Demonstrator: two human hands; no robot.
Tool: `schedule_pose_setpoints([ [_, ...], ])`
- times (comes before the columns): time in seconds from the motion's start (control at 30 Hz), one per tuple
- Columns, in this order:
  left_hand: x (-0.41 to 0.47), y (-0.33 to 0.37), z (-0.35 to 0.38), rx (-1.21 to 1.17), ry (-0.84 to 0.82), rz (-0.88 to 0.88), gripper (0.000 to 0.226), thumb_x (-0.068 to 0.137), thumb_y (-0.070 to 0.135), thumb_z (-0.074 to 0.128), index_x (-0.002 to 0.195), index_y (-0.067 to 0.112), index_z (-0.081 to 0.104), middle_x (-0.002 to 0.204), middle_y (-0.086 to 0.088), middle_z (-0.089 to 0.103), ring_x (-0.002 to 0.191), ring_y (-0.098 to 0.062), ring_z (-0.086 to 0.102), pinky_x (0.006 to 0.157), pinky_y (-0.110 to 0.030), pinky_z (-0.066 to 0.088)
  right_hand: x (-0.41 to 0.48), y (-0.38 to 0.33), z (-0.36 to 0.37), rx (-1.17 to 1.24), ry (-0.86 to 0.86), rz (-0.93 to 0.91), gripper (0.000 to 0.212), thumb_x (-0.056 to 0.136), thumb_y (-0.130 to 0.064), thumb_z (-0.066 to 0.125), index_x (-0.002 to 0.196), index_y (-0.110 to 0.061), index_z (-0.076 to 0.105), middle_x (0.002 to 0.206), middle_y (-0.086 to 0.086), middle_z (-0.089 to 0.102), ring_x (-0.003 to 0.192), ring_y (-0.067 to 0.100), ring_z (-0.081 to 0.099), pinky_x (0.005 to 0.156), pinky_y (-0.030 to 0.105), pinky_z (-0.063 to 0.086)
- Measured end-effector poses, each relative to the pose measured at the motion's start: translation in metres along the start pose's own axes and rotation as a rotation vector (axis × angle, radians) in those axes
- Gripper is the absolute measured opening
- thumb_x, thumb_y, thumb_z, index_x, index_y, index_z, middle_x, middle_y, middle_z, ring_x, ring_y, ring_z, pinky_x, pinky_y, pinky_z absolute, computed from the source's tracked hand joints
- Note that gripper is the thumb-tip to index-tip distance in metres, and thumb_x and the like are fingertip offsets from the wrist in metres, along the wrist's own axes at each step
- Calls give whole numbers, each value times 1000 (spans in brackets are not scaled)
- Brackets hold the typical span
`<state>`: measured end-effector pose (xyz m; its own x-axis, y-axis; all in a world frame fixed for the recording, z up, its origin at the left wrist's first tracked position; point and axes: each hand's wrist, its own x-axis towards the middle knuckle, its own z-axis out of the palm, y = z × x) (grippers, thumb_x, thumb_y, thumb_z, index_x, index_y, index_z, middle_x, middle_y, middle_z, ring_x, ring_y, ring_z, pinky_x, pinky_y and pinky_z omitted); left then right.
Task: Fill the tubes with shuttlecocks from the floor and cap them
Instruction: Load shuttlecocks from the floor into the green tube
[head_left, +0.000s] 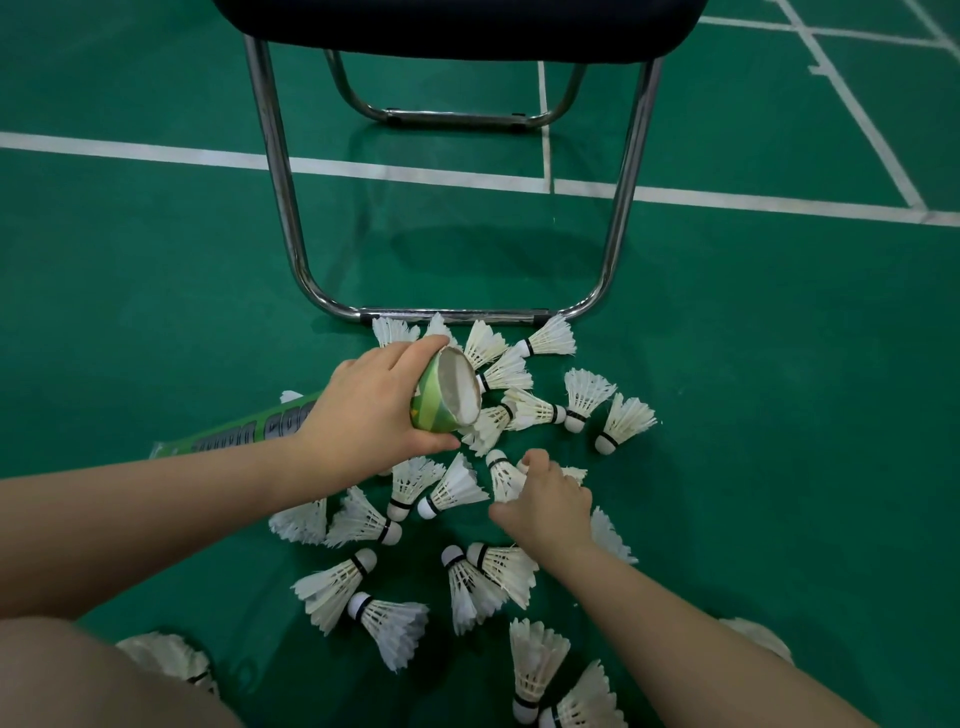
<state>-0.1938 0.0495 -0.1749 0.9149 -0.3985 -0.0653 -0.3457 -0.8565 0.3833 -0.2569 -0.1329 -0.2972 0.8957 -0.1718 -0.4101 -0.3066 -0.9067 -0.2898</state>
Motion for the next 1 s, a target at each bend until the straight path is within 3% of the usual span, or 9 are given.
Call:
schedule_pose_setpoints([
  [0.1,0,-1,0,-9,2,1,98,61,56,75,140,24,27,130,0,49,117,-22,44,98,-40,34,4,-1,-19,353,30,54,59,73,-25,64,124,-17,34,123,6,41,99,23,48,84,34,42],
  [0.23,-1,-1,0,-7,6,1,98,61,56,75,140,24,27,131,0,48,117,-22,44,97,-39,34,7,-1,-54,728,277,-55,52,76,-15,63,119,-18,35,121,4,33,100,18,45,69,23,45],
  [0.33,-2,-2,-1,-13,1,2,98,61,56,75,140,25,27,131,1,47,117,-21,44,97,-38,35,6,-10,-83,907,356,-223,42,71,-24,55,109,-23,37,110,5,40,89,17,50,63,22,44],
  [0.47,-3,-3,-4,-36,9,-6,97,61,56,75,139,26,27,130,1,48,115,-21,45,96,-38,36,2,-28,-111,1004,269,-417,40,67,-39,50,105,-41,39,95,-3,44,79,12,44,70,27,40],
  [0.6,-2,-3,-5,-72,40,-18,95,60,54,76,138,24,30,127,1,49,112,-20,46,95,-41,38,-10,-50,-128,891,5,-553,44,70,-29,50,112,-35,36,95,-10,43,77,-5,49,69,16,45],
  [0.67,-2,-3,-5,-76,49,-11,95,59,52,77,137,23,32,126,0,50,112,-21,47,94,-43,39,-14,-60,-126,814,-36,-544,47,71,-32,50,115,-34,34,103,-14,43,91,-3,49,78,23,45],
  [0.77,-3,-3,-5,-93,60,-7,95,58,48,80,137,21,34,127,-1,47,111,-21,47,93,-43,40,-14,-73,-117,857,16,-522,52,68,-40,54,115,-31,32,113,-8,40,106,19,48,89,36,45],
  [0.87,-4,-3,-5,-114,78,-3,93,58,45,81,136,20,37,126,-3,45,107,-22,49,90,-44,42,-14,-79,-105,726,67,-546,53,73,-47,50,117,-25,33,121,-2,35,115,17,38,95,32,36],
  [1.0,-3,-4,-4,-113,73,-5,91,58,47,80,135,21,37,123,-2,47,106,-20,50,90,-44,42,-14,-70,-98,526,351,-612,50,79,-49,42,115,-16,49,128,0,41,122,15,35,104,41,31],
])
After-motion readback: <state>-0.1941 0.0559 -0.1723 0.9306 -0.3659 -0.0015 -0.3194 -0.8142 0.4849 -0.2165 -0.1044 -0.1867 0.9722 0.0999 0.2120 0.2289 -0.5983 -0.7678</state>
